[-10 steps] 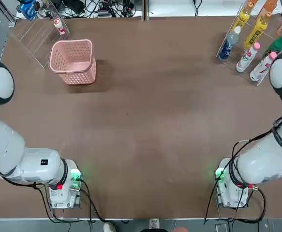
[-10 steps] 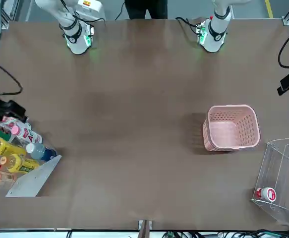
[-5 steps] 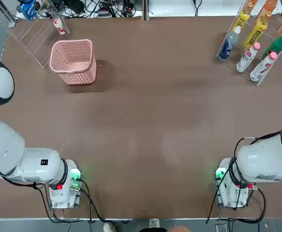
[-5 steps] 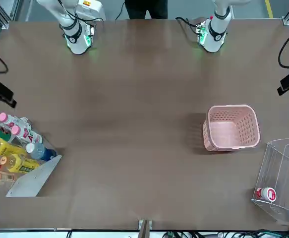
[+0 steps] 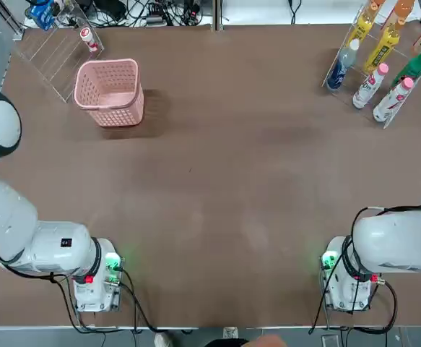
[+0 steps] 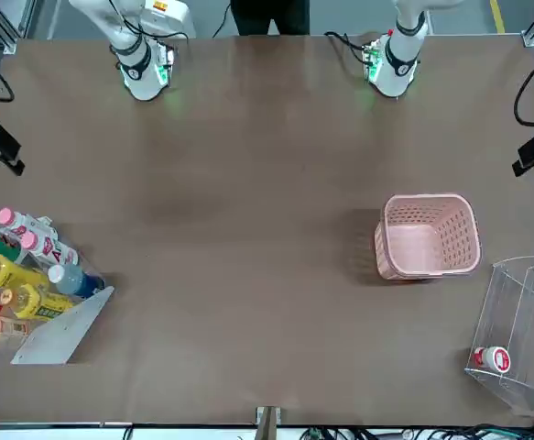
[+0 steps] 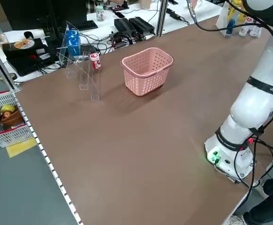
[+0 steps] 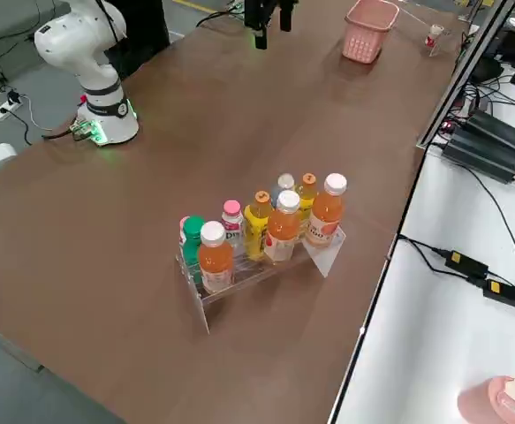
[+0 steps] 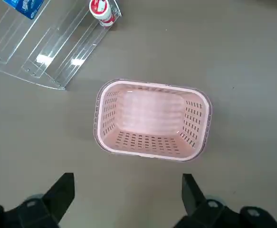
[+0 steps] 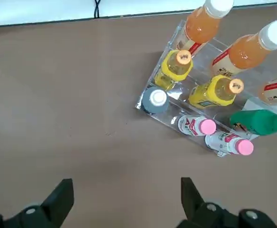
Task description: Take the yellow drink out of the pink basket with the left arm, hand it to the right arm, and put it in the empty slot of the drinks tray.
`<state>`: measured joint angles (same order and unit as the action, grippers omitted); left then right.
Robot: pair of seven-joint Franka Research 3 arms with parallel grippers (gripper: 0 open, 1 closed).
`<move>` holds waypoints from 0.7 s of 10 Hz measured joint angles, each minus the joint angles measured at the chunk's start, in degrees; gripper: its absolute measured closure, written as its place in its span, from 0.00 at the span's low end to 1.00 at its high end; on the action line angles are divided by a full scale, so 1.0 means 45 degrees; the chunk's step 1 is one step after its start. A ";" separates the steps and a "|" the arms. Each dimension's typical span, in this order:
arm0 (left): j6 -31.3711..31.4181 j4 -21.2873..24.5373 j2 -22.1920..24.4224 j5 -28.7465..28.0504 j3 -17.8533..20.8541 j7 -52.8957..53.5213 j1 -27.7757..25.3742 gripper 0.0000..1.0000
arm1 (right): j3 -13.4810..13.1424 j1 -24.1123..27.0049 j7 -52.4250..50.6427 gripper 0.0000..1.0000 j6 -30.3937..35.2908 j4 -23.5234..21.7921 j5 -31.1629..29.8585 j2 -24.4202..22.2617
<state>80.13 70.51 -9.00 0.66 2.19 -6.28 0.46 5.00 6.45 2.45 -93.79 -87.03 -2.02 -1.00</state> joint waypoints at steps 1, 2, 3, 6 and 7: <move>0.0000 0.0000 0.0000 0.0000 0.0004 0.0000 0.0000 0.00 | -0.0001 0.0037 -0.0192 0.00 0.0001 -0.0061 -0.0047 0.0002; 0.0000 0.0000 0.0000 0.0000 0.0016 0.0000 0.0000 0.00 | -0.0002 0.0088 -0.0229 0.00 0.0062 -0.0068 -0.0058 0.0002; 0.0000 0.0000 0.0000 0.0000 0.0033 0.0000 0.0000 0.00 | -0.0008 0.0151 -0.0233 0.00 0.0137 -0.0078 -0.0059 0.0002; 0.0000 0.0000 0.0000 0.0000 0.0044 0.0001 0.0000 0.00 | -0.0011 0.0297 -0.0234 0.00 0.0423 -0.0113 -0.0055 0.0002; 0.0000 0.0000 0.0000 0.0000 0.0045 0.0001 0.0000 0.00 | -0.0002 0.0297 -0.0234 0.00 0.0553 -0.0113 -0.0055 0.0000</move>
<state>80.13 70.51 -9.00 0.66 2.39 -6.28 0.46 4.98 7.78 1.40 -91.30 -87.54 -2.27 -1.00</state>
